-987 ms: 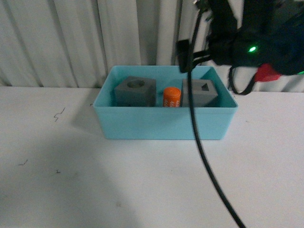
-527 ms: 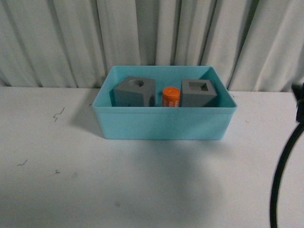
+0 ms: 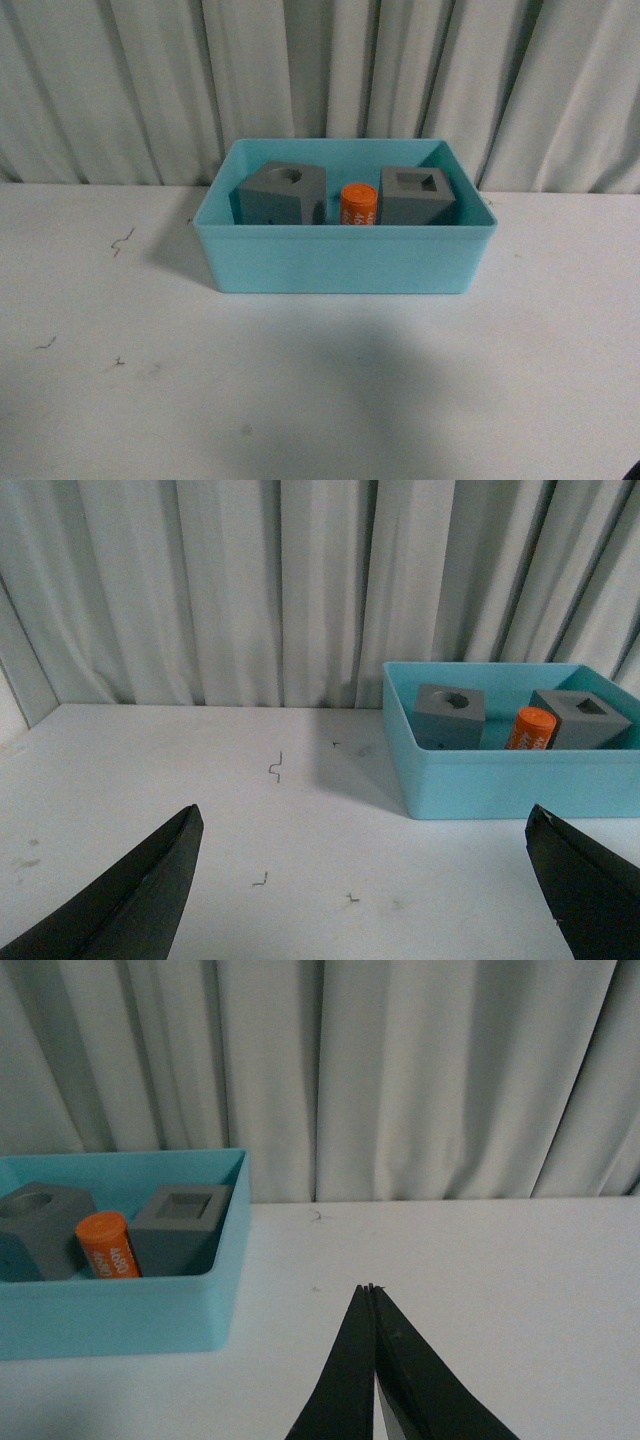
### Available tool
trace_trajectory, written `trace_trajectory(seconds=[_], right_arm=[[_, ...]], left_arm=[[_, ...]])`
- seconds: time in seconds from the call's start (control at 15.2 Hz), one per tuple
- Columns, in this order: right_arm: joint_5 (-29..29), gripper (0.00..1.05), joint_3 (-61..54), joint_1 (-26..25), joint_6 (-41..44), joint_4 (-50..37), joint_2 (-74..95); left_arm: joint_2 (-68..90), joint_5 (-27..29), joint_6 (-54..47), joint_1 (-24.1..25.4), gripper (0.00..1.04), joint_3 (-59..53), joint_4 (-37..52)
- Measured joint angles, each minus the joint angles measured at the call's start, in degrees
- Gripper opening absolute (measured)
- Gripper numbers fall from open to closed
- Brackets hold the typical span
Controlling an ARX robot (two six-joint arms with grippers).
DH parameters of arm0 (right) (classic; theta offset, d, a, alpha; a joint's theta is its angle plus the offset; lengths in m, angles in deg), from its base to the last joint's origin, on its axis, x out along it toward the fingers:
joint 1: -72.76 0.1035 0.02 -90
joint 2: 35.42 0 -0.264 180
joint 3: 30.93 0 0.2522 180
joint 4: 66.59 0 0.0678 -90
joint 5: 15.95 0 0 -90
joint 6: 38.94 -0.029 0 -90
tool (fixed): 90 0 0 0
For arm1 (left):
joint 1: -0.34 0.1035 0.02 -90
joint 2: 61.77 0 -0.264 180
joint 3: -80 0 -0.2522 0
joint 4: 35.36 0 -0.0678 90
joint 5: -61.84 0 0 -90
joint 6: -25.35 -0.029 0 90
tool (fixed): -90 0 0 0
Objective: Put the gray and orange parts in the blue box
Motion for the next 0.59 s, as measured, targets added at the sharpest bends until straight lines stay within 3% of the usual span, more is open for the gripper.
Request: trace_trajectory(seconds=[0.59], right_arm=[[0.0, 0.02, -8.3, 0.0, -0.3, 17.1, -26.1]], left_arm=[[0.0, 0.0, 0.0, 0.0, 0.98, 0.0, 0.0]])
